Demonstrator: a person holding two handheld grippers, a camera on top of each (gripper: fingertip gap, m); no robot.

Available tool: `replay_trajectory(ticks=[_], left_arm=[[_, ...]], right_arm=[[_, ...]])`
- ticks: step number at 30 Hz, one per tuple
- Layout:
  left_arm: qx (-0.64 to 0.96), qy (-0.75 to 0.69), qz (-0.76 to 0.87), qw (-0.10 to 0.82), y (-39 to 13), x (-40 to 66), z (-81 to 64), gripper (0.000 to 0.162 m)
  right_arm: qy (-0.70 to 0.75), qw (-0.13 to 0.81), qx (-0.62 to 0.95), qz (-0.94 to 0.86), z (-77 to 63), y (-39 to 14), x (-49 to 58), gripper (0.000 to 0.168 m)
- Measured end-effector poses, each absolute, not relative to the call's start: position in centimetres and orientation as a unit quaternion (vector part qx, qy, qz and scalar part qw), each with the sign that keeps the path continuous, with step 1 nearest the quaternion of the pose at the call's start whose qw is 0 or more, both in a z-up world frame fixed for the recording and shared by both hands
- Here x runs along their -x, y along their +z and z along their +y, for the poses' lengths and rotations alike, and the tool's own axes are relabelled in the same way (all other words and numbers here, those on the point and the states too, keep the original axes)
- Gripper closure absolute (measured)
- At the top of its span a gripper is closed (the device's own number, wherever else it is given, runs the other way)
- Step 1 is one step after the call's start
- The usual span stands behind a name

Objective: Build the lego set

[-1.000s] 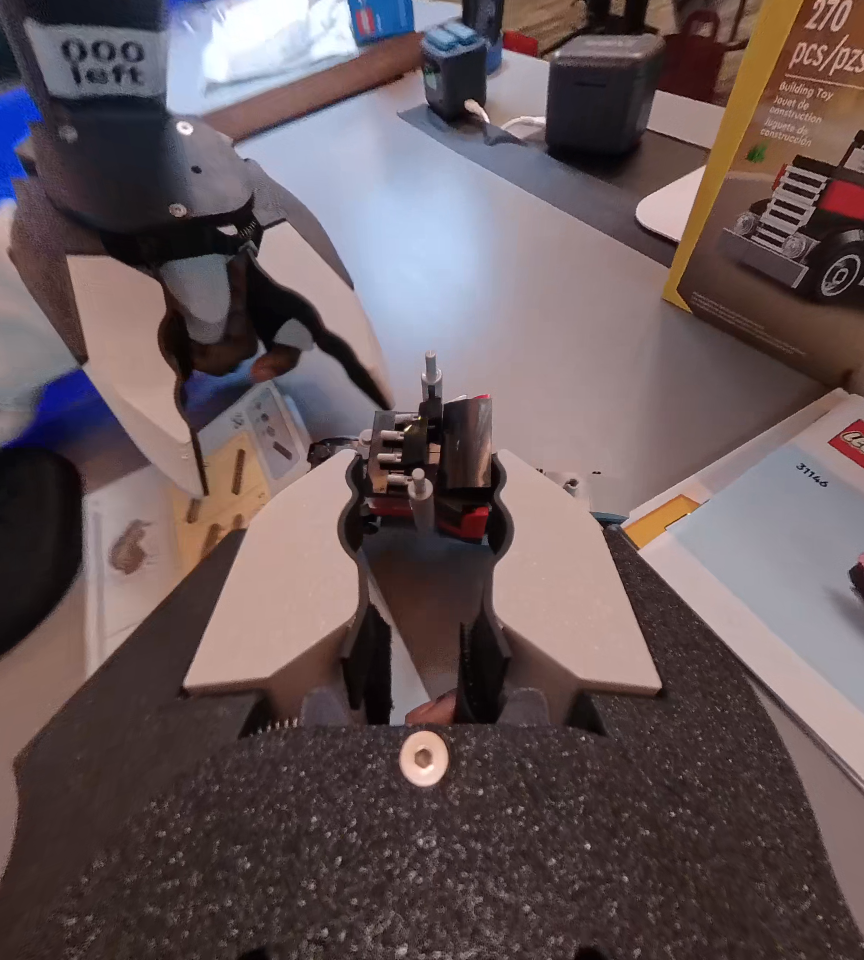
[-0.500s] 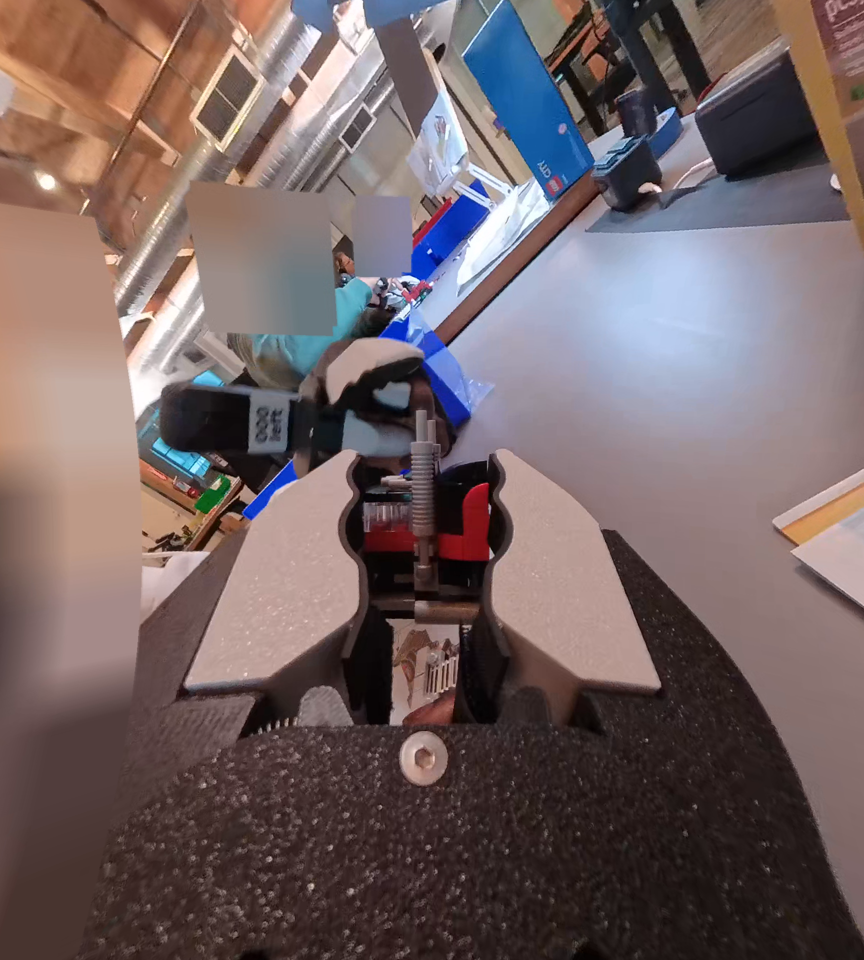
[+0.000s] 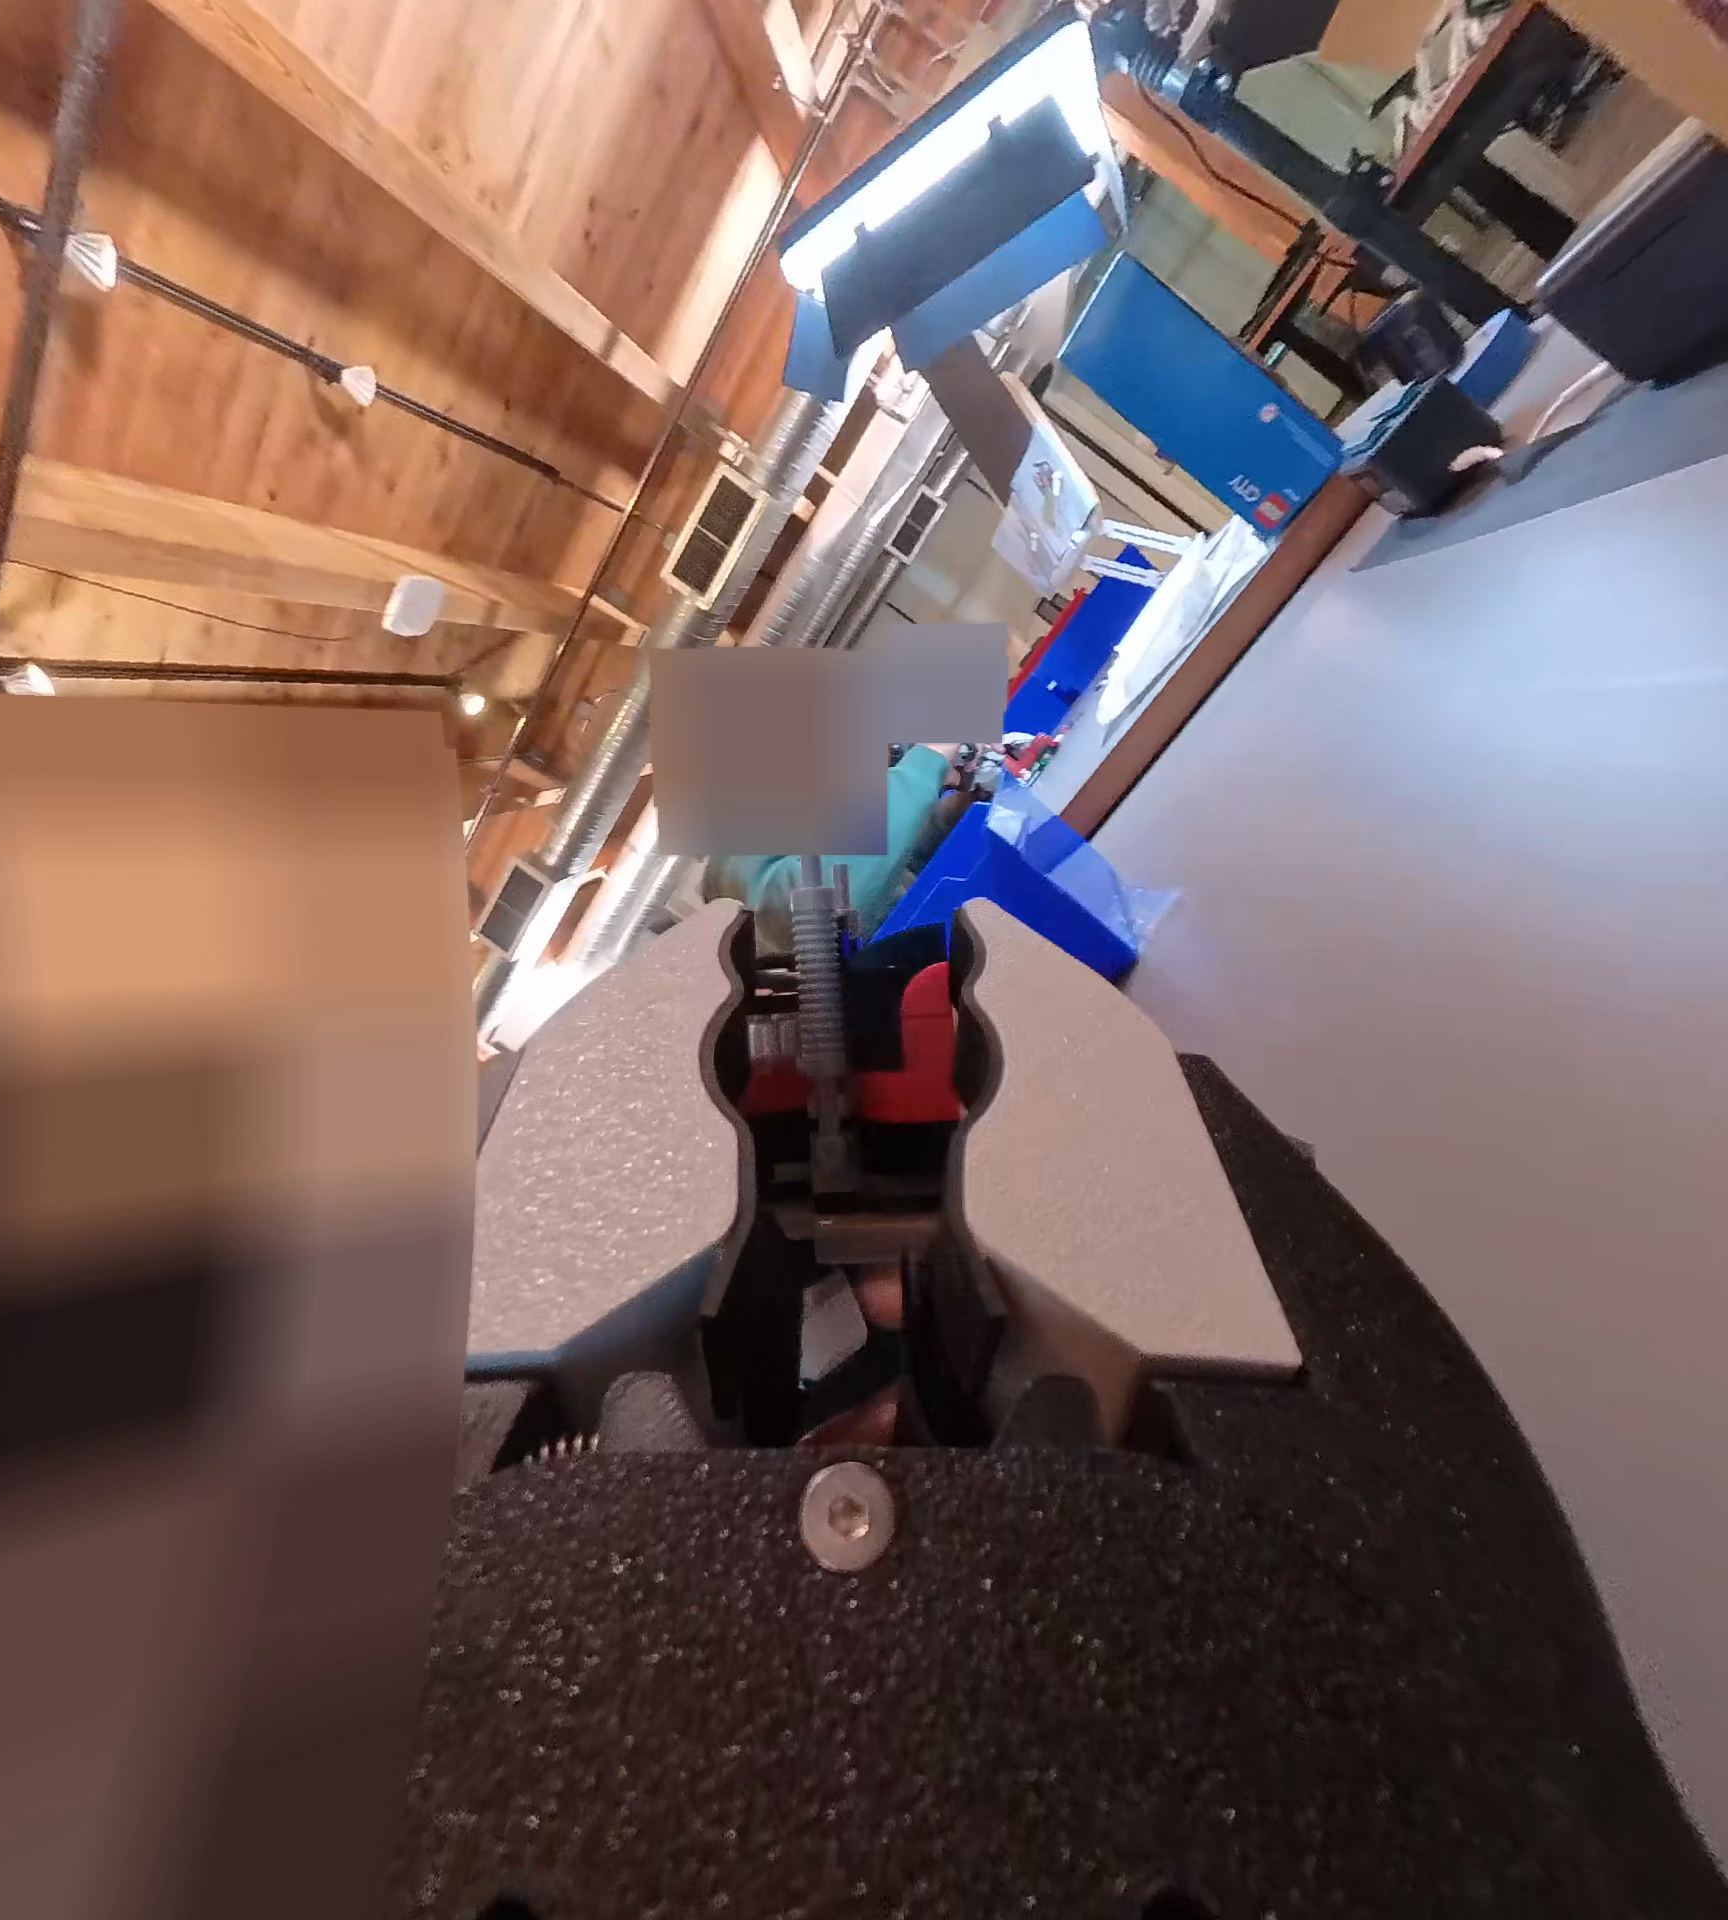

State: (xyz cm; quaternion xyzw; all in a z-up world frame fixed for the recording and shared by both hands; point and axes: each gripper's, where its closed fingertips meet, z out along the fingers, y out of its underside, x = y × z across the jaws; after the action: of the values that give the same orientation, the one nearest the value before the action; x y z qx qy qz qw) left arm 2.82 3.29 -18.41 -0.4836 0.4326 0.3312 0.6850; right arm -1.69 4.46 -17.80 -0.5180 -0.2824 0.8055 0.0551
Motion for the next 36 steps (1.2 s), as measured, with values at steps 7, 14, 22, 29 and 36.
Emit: replay_trajectory(ticks=[7, 14, 22, 29, 36], left_arm=[[0.473, 0.297, 0.443, 0.702, -17.9, -3.3, 2.4, 0.114], [0.468, 0.315, 0.439, 0.699, -17.6, -2.2, 1.5, 0.12], [0.5, 0.32, 0.405, 0.695, -17.4, -0.3, 1.7, 0.12], [0.535, 0.329, 0.379, 0.679, -17.7, 0.8, 2.3, 0.12], [0.545, 0.343, 0.377, 0.666, -18.0, 0.9, 2.6, 0.12]], right_arm=[[0.821, 0.033, 0.49, -0.292, 3.6, -17.1, 1.6, 0.13], [0.819, 0.054, 0.476, -0.315, 3.8, -16.4, 0.7, 0.108], [0.735, 0.239, 0.43, -0.466, 2.3, -15.0, -1.1, 0.111], [0.498, 0.417, 0.466, -0.601, 0.9, -17.0, 0.3, 0.114], [0.487, 0.409, 0.501, -0.588, 0.7, -18.0, 1.7, 0.122]])
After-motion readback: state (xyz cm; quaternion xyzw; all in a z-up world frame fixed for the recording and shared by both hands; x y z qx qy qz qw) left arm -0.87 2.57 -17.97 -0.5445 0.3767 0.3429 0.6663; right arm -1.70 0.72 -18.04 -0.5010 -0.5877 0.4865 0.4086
